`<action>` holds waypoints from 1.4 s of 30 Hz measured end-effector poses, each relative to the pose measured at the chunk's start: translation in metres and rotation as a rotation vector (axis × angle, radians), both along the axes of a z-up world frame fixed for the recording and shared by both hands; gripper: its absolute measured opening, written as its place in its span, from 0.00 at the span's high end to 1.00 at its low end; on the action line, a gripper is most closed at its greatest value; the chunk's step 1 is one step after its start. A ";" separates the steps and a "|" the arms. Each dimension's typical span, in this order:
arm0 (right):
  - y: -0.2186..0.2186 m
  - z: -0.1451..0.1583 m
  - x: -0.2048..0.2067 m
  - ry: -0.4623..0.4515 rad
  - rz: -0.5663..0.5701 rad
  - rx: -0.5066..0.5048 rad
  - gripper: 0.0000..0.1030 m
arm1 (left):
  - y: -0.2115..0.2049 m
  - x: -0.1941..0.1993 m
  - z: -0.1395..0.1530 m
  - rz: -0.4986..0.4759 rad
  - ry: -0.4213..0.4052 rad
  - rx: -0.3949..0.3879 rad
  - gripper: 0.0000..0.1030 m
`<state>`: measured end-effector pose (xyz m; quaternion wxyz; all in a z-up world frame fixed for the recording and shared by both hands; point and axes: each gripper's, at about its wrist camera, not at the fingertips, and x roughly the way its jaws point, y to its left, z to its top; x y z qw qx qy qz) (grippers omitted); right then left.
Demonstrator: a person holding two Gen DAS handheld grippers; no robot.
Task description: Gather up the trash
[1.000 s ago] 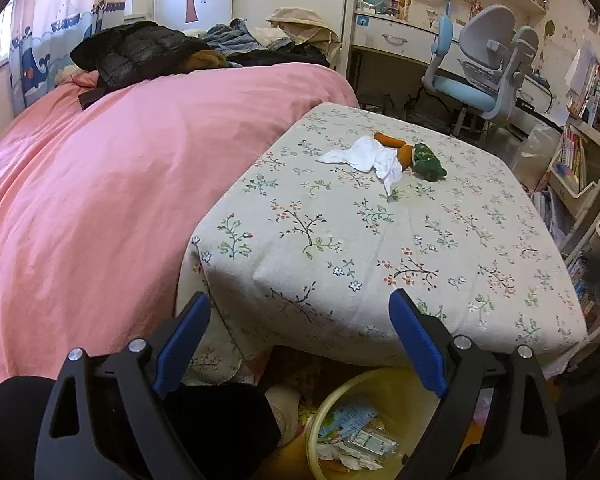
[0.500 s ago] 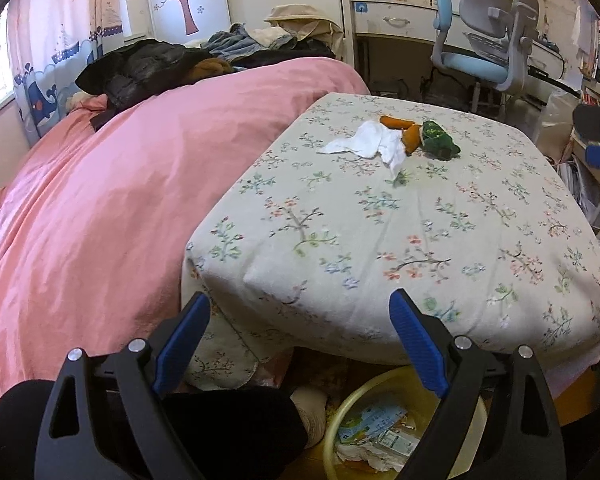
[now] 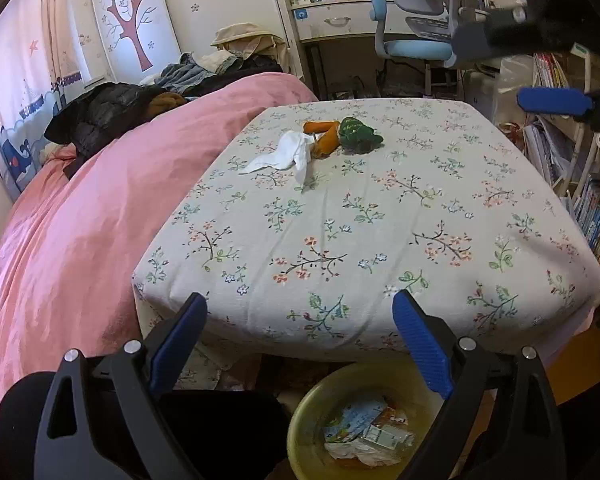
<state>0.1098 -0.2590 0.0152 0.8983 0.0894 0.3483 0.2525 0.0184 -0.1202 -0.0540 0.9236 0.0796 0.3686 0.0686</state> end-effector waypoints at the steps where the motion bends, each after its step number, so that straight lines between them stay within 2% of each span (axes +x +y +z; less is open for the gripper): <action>1: -0.001 -0.001 0.000 0.002 -0.006 -0.004 0.21 | 0.001 0.000 0.001 0.003 -0.002 -0.007 0.13; 9: -0.004 -0.007 0.003 0.020 -0.037 -0.016 0.21 | 0.009 0.003 0.007 0.035 -0.005 -0.057 0.13; 16: -0.001 -0.012 0.006 0.029 -0.052 -0.039 0.21 | 0.028 0.010 0.010 0.084 -0.004 -0.135 0.13; 28: -0.024 -0.012 0.010 0.049 -0.126 0.013 0.21 | 0.047 0.031 0.005 0.108 -0.017 -0.234 0.12; 35: -0.014 -0.018 0.012 0.052 -0.112 -0.043 0.21 | 0.057 0.028 -0.002 0.127 -0.003 -0.247 0.12; 42: -0.006 -0.024 0.013 0.051 -0.110 -0.100 0.21 | 0.053 0.018 0.000 0.085 -0.031 -0.196 0.12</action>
